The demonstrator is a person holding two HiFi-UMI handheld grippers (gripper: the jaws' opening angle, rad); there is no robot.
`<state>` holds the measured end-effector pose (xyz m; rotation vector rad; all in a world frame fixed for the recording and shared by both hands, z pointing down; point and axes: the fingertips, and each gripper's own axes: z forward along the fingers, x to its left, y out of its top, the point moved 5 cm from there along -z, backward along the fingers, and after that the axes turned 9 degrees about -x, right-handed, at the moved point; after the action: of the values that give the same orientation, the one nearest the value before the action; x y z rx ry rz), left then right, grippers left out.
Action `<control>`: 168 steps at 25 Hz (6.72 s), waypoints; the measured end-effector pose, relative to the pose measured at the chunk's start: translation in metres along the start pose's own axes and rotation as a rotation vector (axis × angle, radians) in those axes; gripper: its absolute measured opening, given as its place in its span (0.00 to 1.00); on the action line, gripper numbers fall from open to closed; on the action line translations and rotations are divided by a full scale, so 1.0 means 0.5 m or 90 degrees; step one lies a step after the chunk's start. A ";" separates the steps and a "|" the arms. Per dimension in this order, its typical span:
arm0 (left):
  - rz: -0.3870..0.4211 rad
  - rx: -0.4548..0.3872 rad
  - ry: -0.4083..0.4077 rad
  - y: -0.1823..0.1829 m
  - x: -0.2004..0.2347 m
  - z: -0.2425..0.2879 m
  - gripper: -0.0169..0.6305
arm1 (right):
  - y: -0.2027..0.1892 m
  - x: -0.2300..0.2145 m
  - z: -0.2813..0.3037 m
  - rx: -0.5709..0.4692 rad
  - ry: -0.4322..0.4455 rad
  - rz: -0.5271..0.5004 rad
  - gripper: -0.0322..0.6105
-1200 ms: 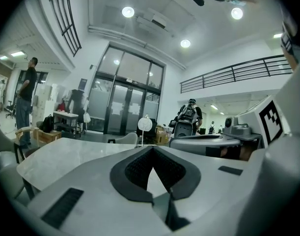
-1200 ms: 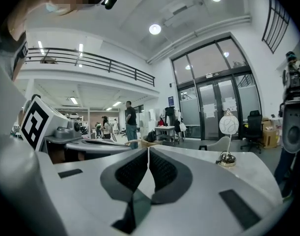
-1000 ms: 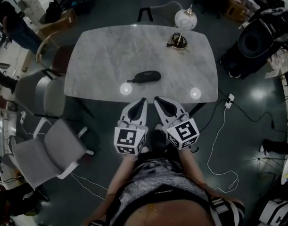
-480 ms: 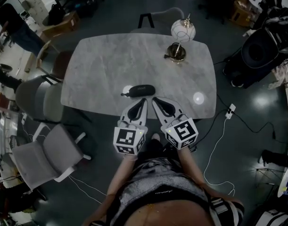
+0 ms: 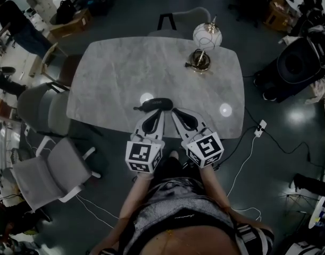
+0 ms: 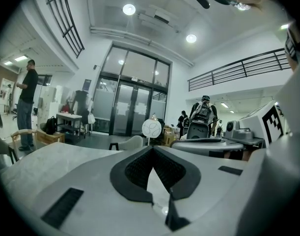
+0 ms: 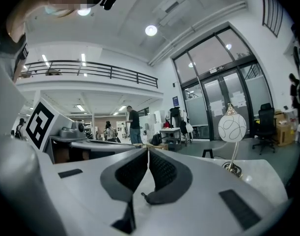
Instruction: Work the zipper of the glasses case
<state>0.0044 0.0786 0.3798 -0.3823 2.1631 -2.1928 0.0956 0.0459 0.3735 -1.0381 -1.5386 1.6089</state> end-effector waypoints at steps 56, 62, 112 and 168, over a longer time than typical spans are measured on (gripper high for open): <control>-0.086 0.045 -0.145 -0.033 0.328 0.259 0.03 | -0.058 -0.179 0.282 0.090 -0.151 -0.010 0.15; -0.061 0.074 -0.129 -0.061 0.330 0.250 0.03 | -0.094 -0.182 0.289 0.127 -0.124 -0.025 0.15; -0.237 0.445 -0.156 -0.403 0.363 0.080 0.06 | -0.457 -0.117 0.280 0.532 0.070 -0.134 0.15; 0.060 0.506 -0.408 -0.457 0.345 0.072 0.40 | -0.556 -0.038 0.275 0.680 0.432 -0.327 0.55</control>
<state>-0.1224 0.0158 0.6310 -0.7542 0.8952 -2.2251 -0.0329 -0.0123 0.6504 -0.4238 -0.3062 1.2174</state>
